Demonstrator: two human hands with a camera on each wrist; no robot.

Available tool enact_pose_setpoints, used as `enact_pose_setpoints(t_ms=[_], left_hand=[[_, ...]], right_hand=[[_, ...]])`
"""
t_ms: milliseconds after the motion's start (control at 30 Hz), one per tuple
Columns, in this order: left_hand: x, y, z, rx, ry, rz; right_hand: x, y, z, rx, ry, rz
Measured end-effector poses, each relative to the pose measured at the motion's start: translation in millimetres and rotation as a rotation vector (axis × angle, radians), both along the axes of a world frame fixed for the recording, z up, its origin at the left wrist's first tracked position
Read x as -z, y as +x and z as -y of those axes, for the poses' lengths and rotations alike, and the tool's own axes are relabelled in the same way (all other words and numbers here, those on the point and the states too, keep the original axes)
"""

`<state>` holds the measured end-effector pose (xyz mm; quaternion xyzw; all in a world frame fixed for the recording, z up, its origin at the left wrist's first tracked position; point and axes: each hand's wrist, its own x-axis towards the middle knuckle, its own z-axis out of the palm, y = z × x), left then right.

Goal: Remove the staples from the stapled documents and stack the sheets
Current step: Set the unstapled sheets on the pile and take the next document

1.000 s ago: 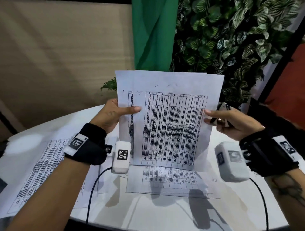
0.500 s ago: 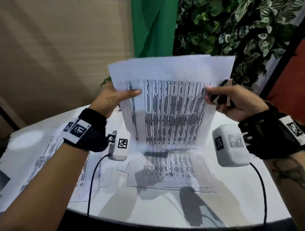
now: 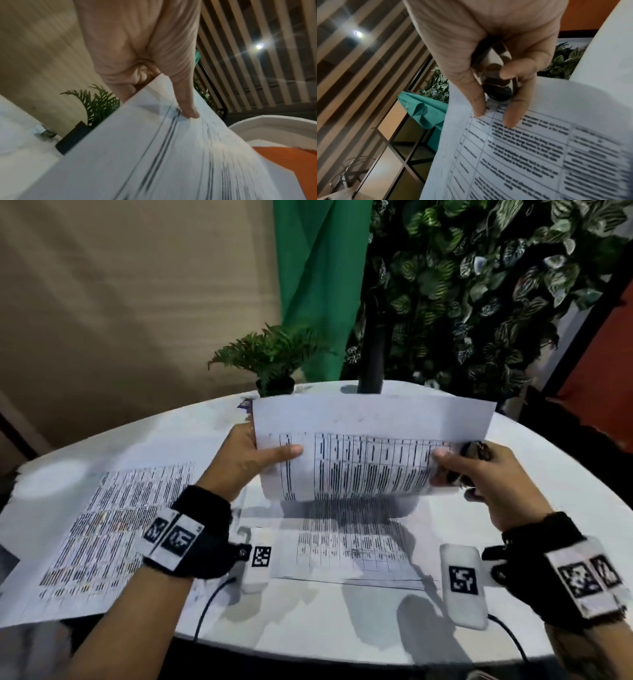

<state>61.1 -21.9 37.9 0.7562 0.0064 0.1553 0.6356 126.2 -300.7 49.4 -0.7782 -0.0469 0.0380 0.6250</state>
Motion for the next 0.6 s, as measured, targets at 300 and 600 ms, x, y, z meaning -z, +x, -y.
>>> enact_pose_setpoints(t_ms=[300, 600], left_hand=[[-25.0, -9.2, 14.1, -0.238, 0.354, 0.141], [-55.9, -23.8, 28.8, -0.303, 0.738, 0.028]], right_hand=[[7.5, -15.8, 9.1, -0.009, 0.035, -0.081], [5.8, -17.1, 16.5, -0.060, 0.022, -0.075]])
